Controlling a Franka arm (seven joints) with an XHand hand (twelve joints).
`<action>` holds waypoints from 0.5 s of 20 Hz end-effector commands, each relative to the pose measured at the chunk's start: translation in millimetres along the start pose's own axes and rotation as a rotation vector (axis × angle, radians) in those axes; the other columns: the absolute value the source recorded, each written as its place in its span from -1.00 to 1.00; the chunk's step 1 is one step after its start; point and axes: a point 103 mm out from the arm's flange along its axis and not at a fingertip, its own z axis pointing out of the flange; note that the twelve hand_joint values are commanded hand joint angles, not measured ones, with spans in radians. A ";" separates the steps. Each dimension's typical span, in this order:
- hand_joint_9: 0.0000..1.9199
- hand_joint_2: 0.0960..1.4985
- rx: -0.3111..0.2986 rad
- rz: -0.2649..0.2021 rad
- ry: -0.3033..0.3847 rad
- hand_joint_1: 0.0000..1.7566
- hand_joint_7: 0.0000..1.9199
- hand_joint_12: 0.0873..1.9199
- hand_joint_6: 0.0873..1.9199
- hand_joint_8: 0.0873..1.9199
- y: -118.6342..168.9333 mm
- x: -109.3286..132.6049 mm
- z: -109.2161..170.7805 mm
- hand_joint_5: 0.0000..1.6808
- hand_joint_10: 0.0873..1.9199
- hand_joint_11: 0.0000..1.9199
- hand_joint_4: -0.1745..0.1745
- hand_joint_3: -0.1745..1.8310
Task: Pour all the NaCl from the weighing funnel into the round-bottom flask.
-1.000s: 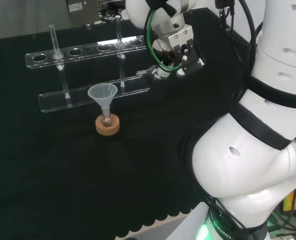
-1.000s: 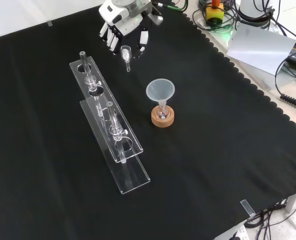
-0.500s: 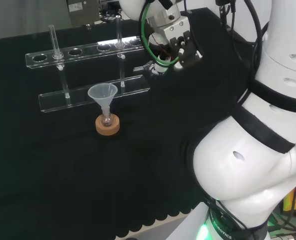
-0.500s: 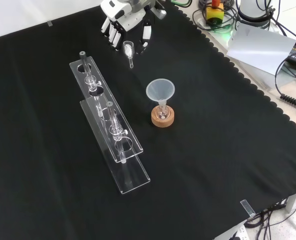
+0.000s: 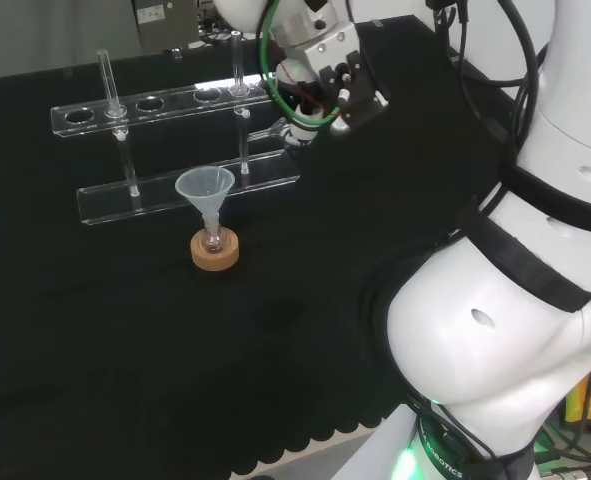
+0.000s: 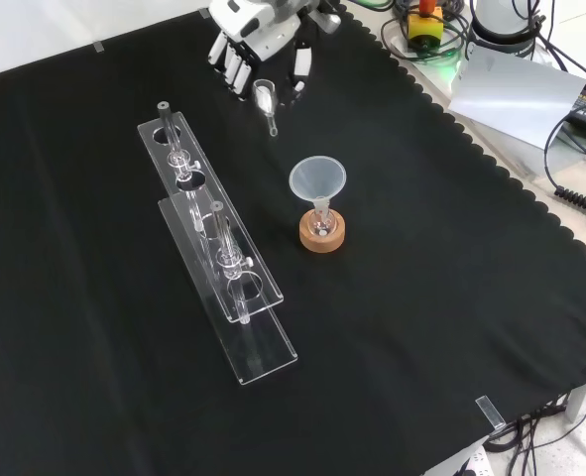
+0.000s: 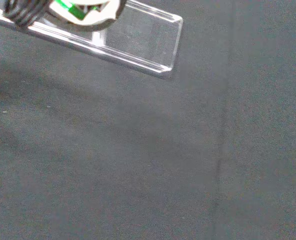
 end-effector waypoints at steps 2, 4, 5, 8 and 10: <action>0.07 -0.09 0.000 -0.042 -0.039 0.22 -0.16 0.28 0.11 -0.28 -6.9 32.4 -14.7 0.24 -0.48 -0.41 0.74 -0.09; 0.07 -0.09 0.004 -0.048 -0.051 0.22 -0.16 0.28 0.11 -0.28 -7.5 37.7 -14.5 0.24 -0.48 -0.41 0.74 -0.08; 0.07 -0.10 0.006 -0.052 -0.054 0.22 -0.16 0.28 0.11 -0.28 -7.7 39.6 -13.8 0.24 -0.48 -0.41 0.74 -0.08; 0.07 -0.10 0.023 -0.058 -0.080 0.22 -0.16 0.28 0.11 -0.28 -8.1 45.5 -10.4 0.24 -0.48 -0.41 0.74 -0.08; 0.07 -0.10 0.035 -0.060 -0.094 0.22 -0.16 0.28 0.11 -0.29 -8.2 48.6 -8.8 0.24 -0.48 -0.41 0.75 -0.08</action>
